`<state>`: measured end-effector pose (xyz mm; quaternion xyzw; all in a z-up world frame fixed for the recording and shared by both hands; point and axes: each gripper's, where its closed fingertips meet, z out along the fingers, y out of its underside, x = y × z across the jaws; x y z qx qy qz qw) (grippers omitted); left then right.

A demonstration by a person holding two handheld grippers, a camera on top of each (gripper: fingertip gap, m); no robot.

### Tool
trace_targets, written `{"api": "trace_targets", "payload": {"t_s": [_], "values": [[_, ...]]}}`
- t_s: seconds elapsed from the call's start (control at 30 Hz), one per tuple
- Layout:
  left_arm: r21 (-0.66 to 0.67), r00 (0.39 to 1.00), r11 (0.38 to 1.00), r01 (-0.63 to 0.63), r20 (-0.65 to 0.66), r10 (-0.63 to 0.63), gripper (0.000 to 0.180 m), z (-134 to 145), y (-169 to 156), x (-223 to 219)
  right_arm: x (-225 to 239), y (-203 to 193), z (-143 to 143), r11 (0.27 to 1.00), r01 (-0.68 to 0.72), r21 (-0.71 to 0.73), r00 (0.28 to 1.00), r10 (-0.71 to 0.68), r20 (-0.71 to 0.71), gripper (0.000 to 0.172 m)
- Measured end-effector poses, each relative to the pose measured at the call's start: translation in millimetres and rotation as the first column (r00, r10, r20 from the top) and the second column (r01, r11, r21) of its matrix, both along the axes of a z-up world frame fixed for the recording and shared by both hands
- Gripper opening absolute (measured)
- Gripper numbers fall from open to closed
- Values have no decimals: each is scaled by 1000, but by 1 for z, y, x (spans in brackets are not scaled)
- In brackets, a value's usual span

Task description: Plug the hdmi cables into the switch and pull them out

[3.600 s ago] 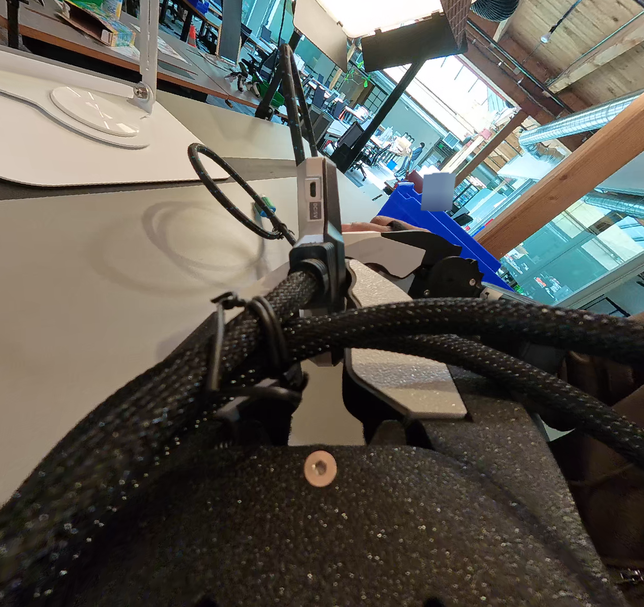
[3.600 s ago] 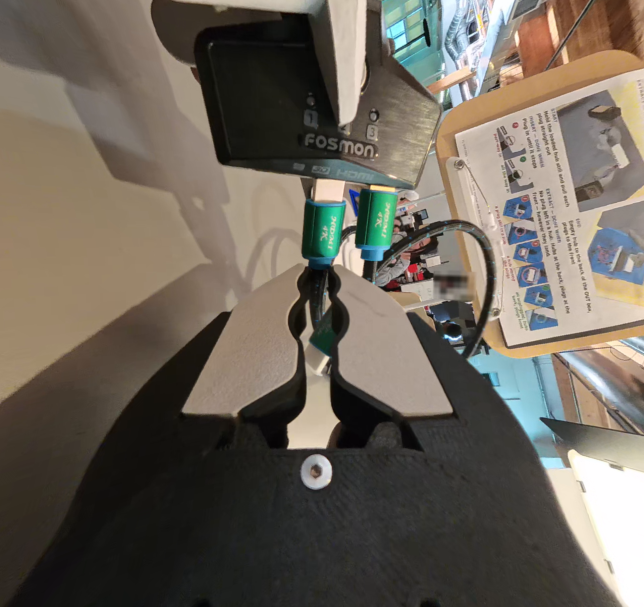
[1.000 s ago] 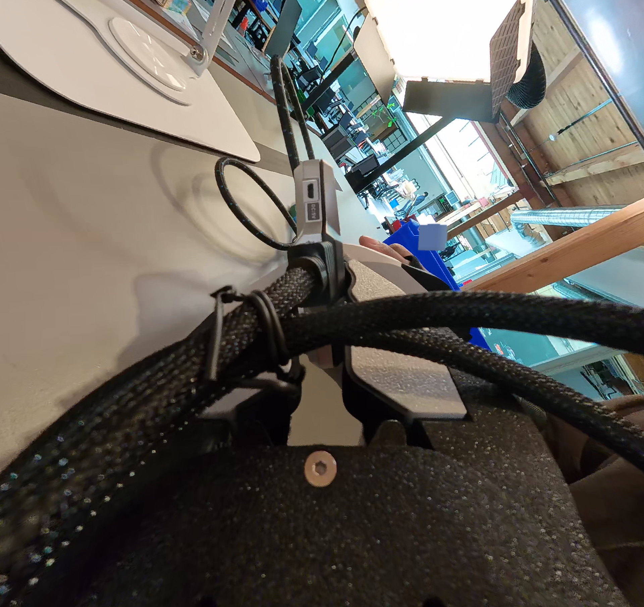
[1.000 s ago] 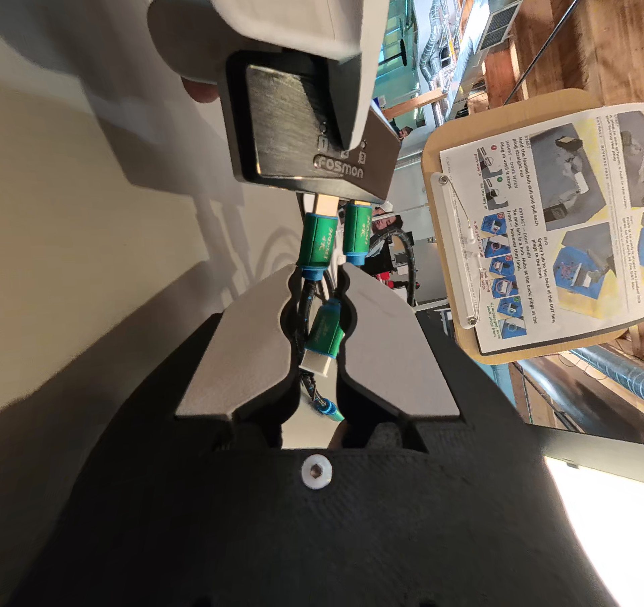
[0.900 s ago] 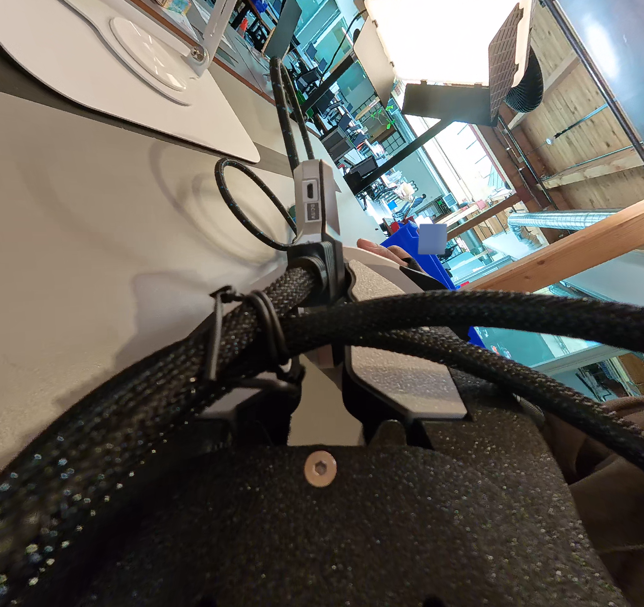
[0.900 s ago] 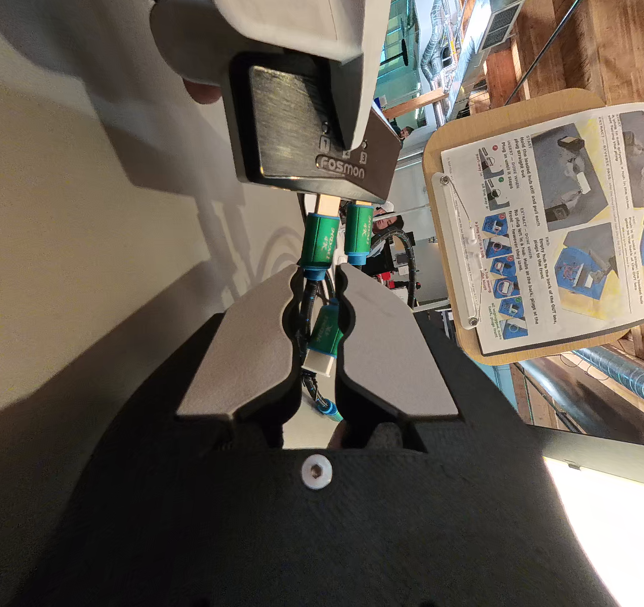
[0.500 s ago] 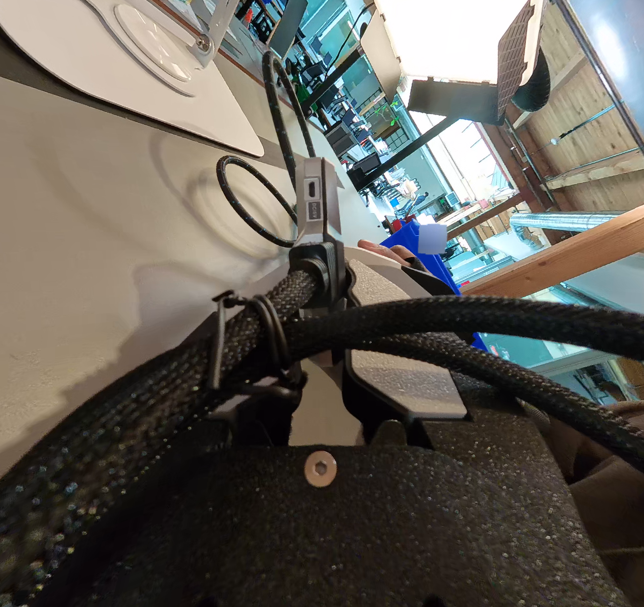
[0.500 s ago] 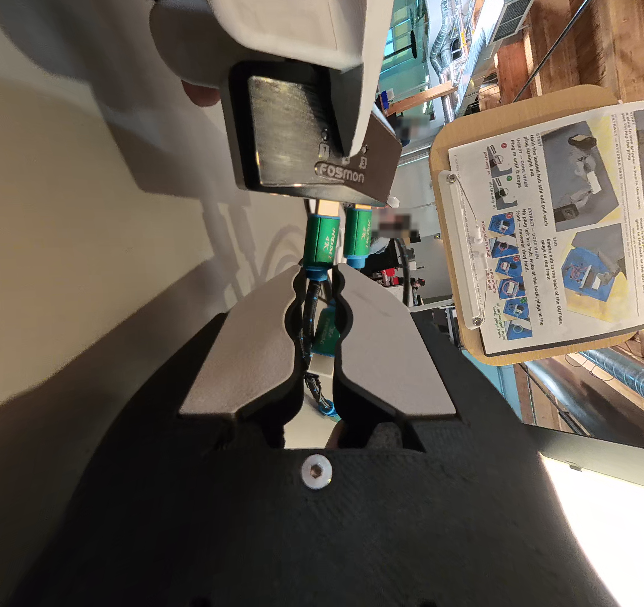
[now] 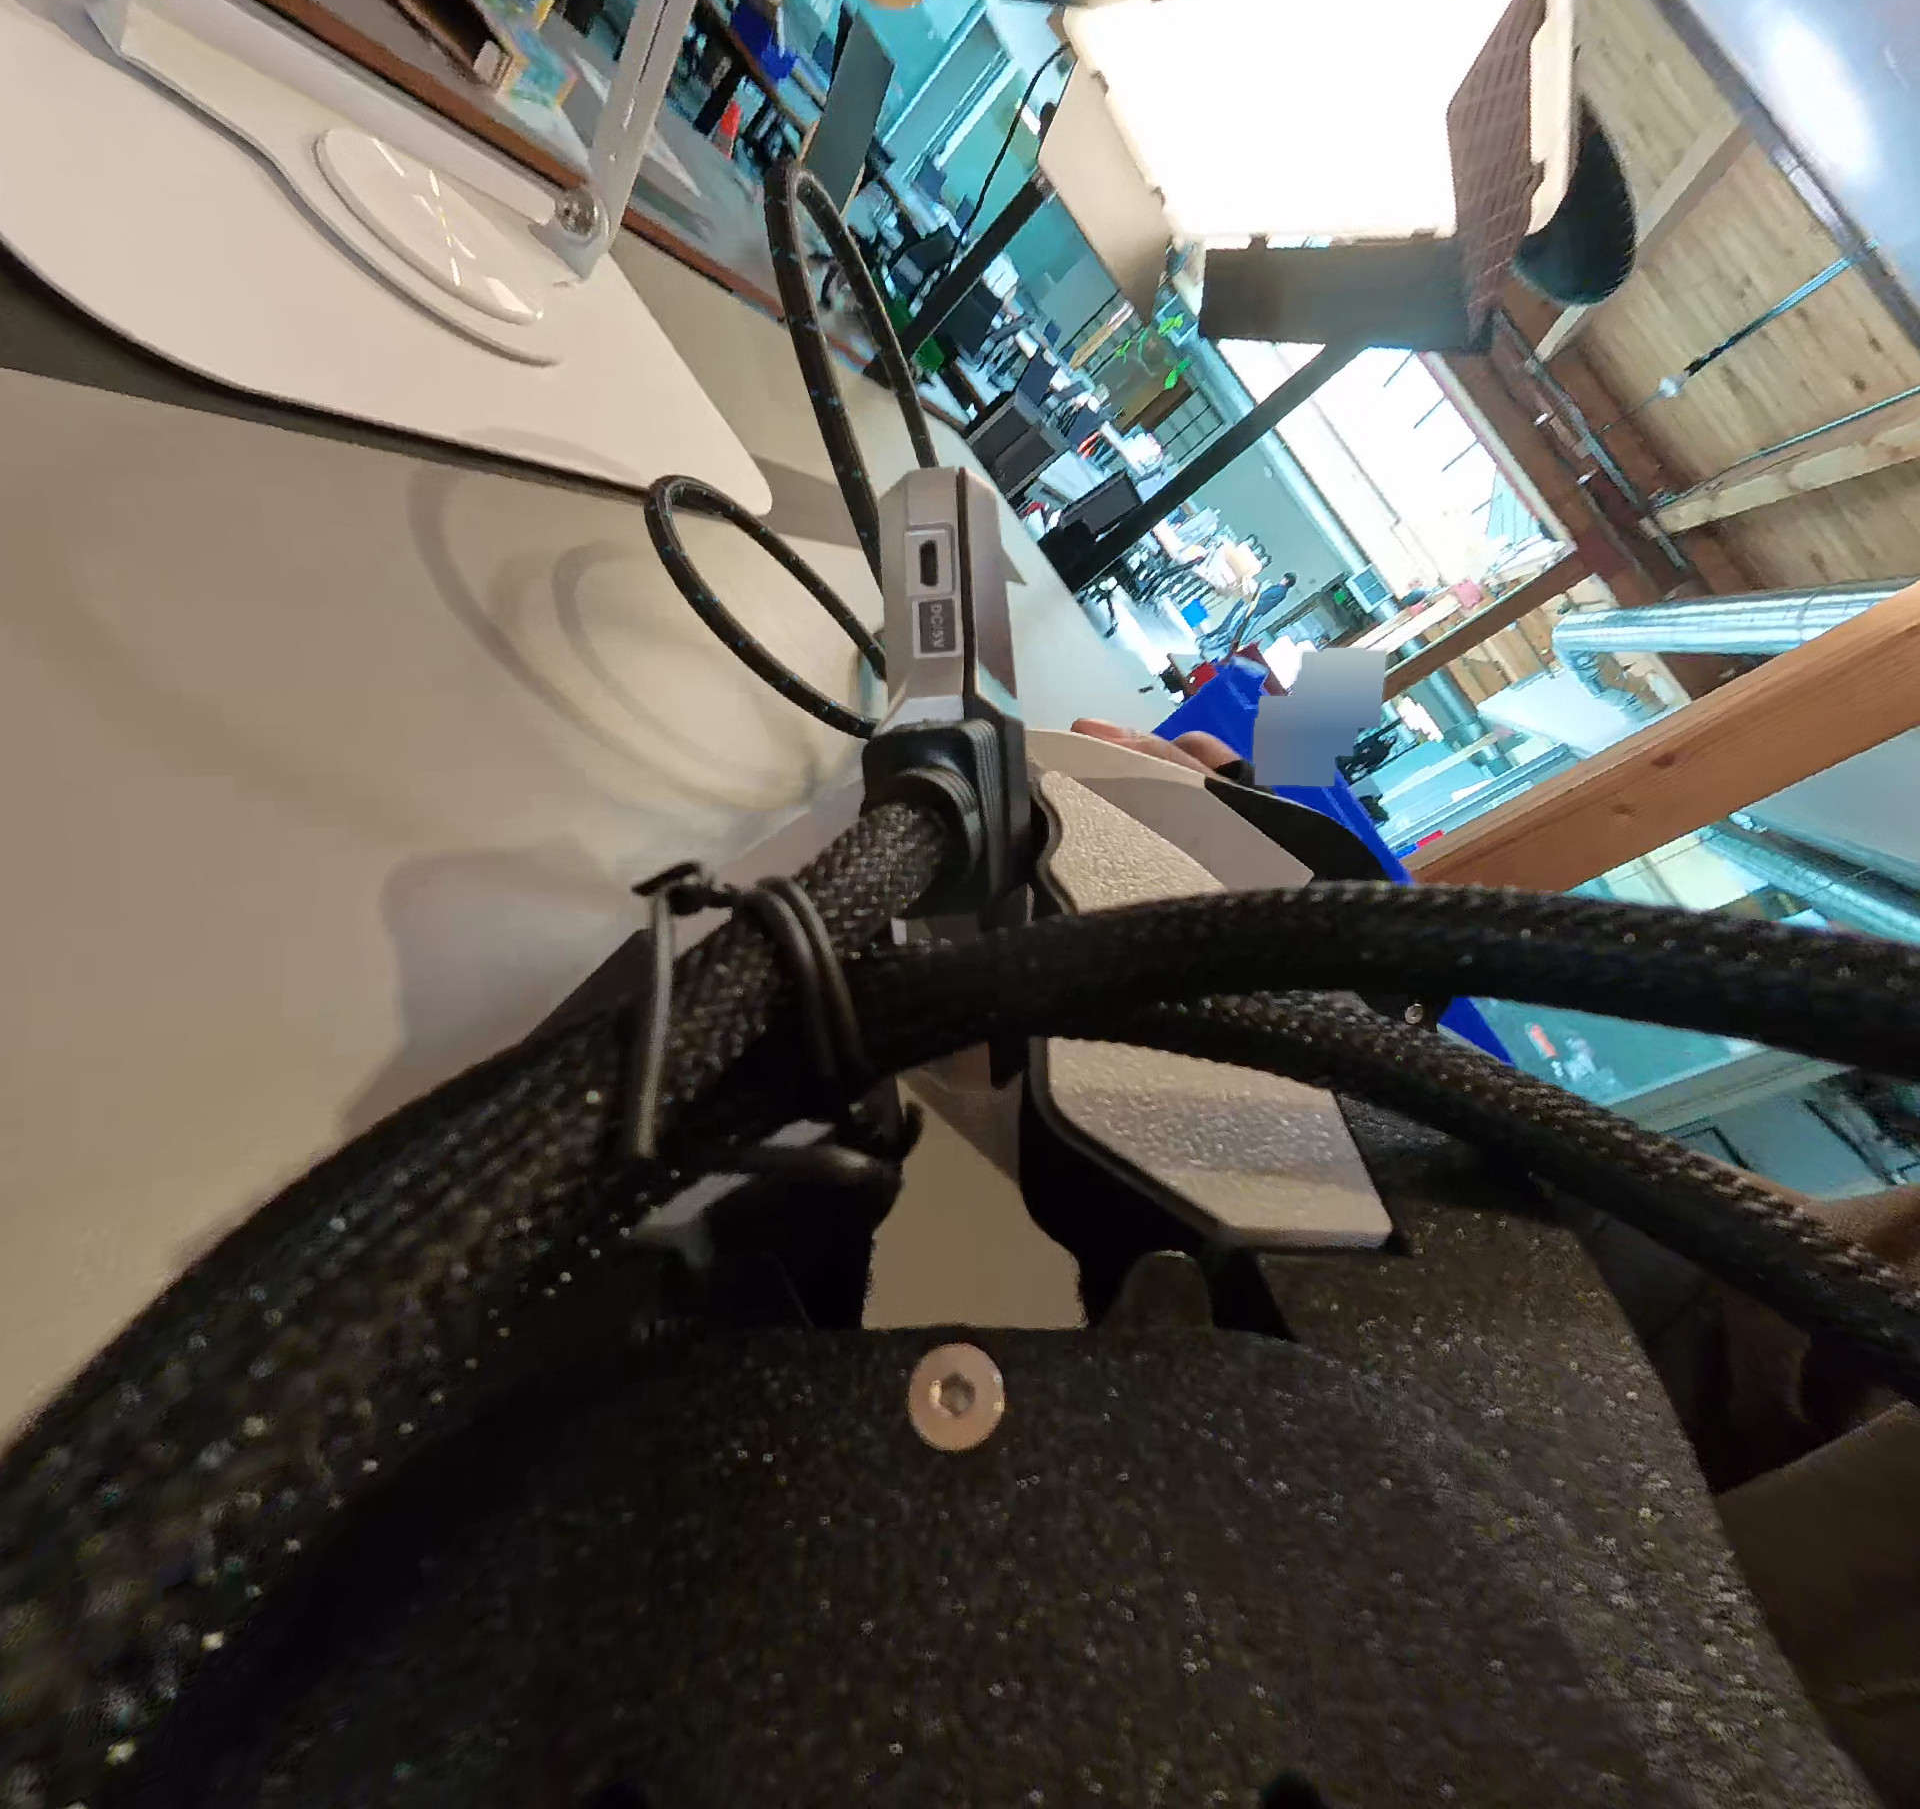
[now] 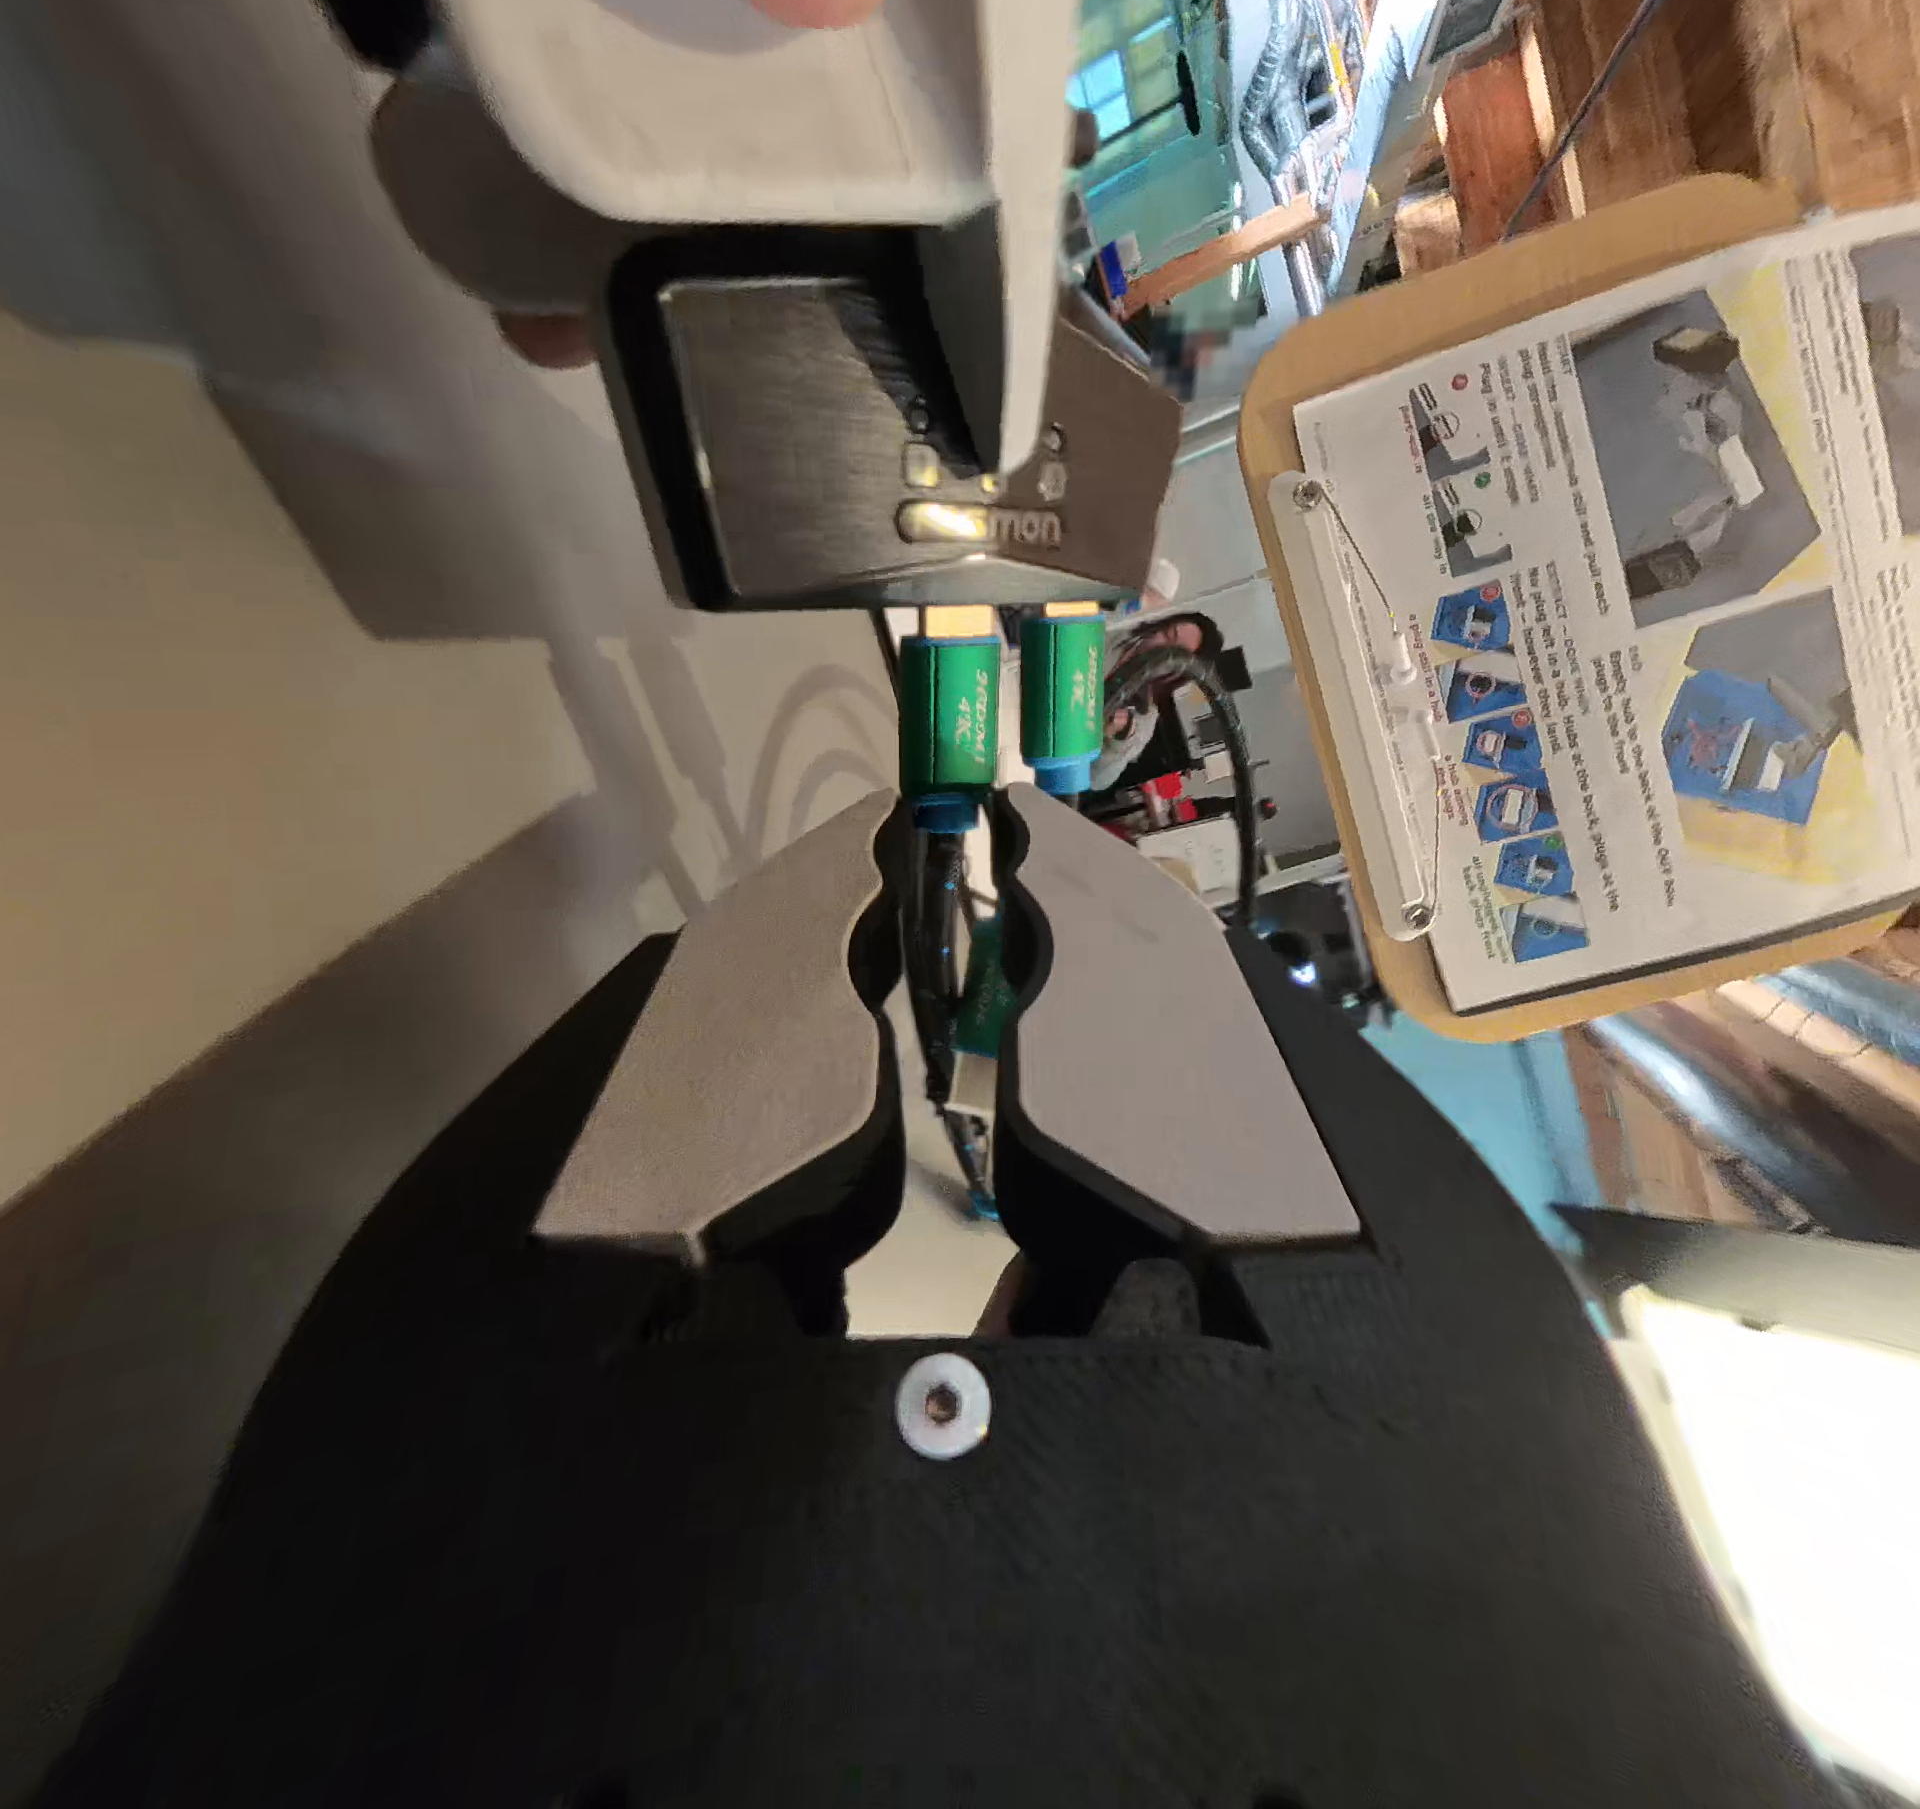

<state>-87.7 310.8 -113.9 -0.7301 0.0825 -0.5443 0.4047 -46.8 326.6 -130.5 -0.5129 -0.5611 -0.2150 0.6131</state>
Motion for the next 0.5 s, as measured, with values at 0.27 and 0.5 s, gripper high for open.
{"api": "trace_targets", "payload": {"t_s": [0.27, 0.5], "values": [[123, 974, 978, -171, 168, 149, 22, 28, 16, -19, -4, -11, 28, 947, -141, -288, 856, -30, -516, 7], [135, 946, 981, -140, 311, 92, 22, 41, 12, -18, -20, -17, 27, 497, -653, -571, 399, -415, -818, 30]]}}
